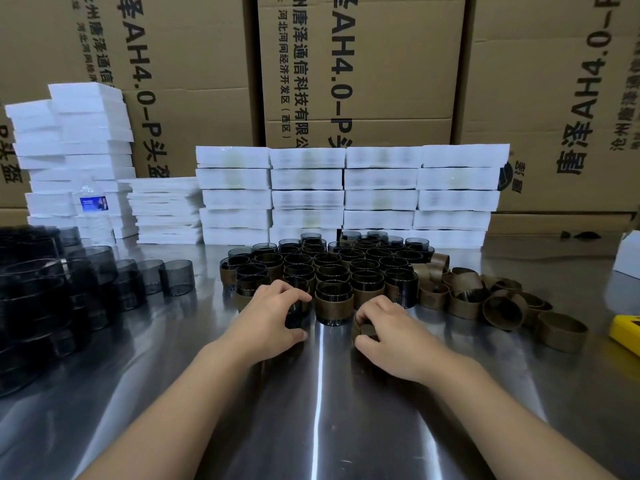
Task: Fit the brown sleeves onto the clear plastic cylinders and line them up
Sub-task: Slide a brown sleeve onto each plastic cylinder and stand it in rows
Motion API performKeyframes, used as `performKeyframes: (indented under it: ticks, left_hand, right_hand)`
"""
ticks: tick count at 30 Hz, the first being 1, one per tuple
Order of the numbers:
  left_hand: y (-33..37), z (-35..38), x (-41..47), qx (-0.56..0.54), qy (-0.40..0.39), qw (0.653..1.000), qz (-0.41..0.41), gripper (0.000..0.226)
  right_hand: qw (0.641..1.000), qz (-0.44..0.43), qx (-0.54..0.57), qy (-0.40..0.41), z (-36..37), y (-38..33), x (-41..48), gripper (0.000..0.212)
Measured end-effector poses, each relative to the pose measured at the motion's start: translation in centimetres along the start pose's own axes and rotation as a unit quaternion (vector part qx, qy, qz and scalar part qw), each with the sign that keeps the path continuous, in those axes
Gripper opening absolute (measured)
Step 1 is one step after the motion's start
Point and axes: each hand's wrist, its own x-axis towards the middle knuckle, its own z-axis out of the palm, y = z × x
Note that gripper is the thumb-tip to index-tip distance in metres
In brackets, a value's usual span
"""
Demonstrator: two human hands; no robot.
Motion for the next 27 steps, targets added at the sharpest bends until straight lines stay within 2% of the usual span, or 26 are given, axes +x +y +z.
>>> performKeyframes:
  ticks: [2,4,7,9,11,13,16,20,24,27]
  left_hand:
    - [0.4,0.0,0.1,-0.053,0.032,0.998,-0.013,0.052]
    - [1.4,0.0,0.2,-0.228,0.068,0.97,-0.047,0.033]
    - [3.1,-0.3,0.1,-0.521,0.071,0.841,-0.124,0.007]
    - [3.5,-0.2,0.2,-0.635,0.041,0.755,-0.159,0.015]
    - [3.6,0.1,0.3,-0.689,0.003,0.701,-0.181,0.027]
    - [3.7,0.4,0.2,-0.709,-0.04,0.672,-0.208,0.037]
    - [3.8,1.1,0.1,-0.709,-0.087,0.663,-0.226,0.053]
    - [3.7,1.7,0.1,-0.676,-0.13,0.697,-0.198,0.078]
    - [3.7,1.7,0.0,-0.666,-0.141,0.713,-0.167,0.083]
    - [3.8,1.6,0.0,-0.662,-0.145,0.722,-0.137,0.078]
  right_hand:
    - [0.999,-0.014,0.01,0.027,0.0,-0.3,-0.1,0.013]
    - [0.996,-0.033,0.025,0.078,0.0,-0.7,-0.1,0.016]
    - [0.981,-0.059,0.067,0.171,-0.3,-1.1,-0.1,0.024]
    - [0.969,-0.067,0.094,0.218,-0.6,-1.2,-0.2,0.028]
    - [0.962,-0.07,0.112,0.239,-0.8,-1.1,-0.2,0.03]
    - [0.959,-0.079,0.119,0.246,-0.9,-1.2,-0.2,0.031]
    - [0.958,-0.099,0.121,0.242,-0.8,-1.7,-0.4,0.028]
    - [0.959,-0.112,0.115,0.234,-0.7,-2.1,-0.5,0.032]
    - [0.962,-0.109,0.106,0.225,-0.9,-2.4,-0.7,0.041]
    - [0.967,-0.107,0.099,0.21,-1.0,-2.6,-0.9,0.045]
